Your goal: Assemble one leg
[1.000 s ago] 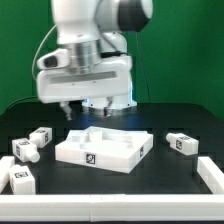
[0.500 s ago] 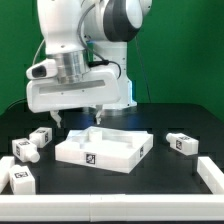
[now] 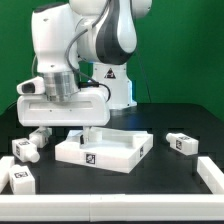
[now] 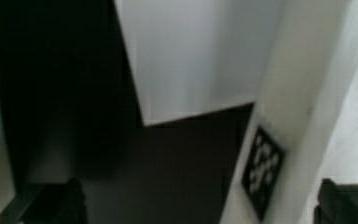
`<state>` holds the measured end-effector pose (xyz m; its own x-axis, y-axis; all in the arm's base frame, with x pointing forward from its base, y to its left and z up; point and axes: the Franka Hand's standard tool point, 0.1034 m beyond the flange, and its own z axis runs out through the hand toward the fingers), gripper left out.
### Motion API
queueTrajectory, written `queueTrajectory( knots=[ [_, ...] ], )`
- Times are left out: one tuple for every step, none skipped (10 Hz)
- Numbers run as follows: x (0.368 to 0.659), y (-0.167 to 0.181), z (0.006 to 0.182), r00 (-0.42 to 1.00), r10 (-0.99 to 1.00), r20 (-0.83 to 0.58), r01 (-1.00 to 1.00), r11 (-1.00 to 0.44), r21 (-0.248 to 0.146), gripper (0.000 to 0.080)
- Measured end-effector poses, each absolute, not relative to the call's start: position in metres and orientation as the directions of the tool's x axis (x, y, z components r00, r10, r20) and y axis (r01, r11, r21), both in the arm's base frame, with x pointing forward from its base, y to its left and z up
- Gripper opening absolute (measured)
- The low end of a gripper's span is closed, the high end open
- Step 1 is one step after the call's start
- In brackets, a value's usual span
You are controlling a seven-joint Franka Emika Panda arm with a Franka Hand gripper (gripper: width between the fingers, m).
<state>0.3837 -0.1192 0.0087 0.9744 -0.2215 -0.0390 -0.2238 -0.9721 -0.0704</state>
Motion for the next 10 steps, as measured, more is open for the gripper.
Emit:
queueTrajectory(
  knots=[
    [0.384, -0.120, 0.009, 0.974, -0.222, -0.039, -0.225, -0.972, -0.070, 0.0540],
    [0.384, -0.119, 0.009, 0.974, -0.222, -0.039, -0.224, -0.972, -0.070, 0.0392],
    [0.384, -0.119, 0.008, 0.974, -0.222, -0.039, -0.224, -0.972, -0.070, 0.0392],
    [0.384, -0.119, 0.008, 0.974, -0.222, -0.039, -0.224, -0.972, -0.070, 0.0186],
    [0.384, -0.119, 0.009, 0.974, -0.222, -0.039, -0.224, -0.972, -0.070, 0.0186],
    [0.387, -0.118, 0.010, 0.979, -0.203, -0.034, -0.205, -0.976, -0.072, 0.0055],
    [0.398, -0.116, 0.016, 0.985, -0.170, -0.014, -0.171, -0.982, -0.076, 0.0055],
    [0.417, -0.110, 0.022, 0.992, -0.127, -0.003, -0.127, -0.988, -0.090, 0.0055],
    [0.446, -0.106, 0.029, 0.995, -0.092, 0.028, -0.088, -0.991, -0.101, 0.0055],
    [0.471, -0.096, 0.035, 0.993, -0.101, 0.056, -0.094, -0.989, -0.112, 0.0055]
  ],
)
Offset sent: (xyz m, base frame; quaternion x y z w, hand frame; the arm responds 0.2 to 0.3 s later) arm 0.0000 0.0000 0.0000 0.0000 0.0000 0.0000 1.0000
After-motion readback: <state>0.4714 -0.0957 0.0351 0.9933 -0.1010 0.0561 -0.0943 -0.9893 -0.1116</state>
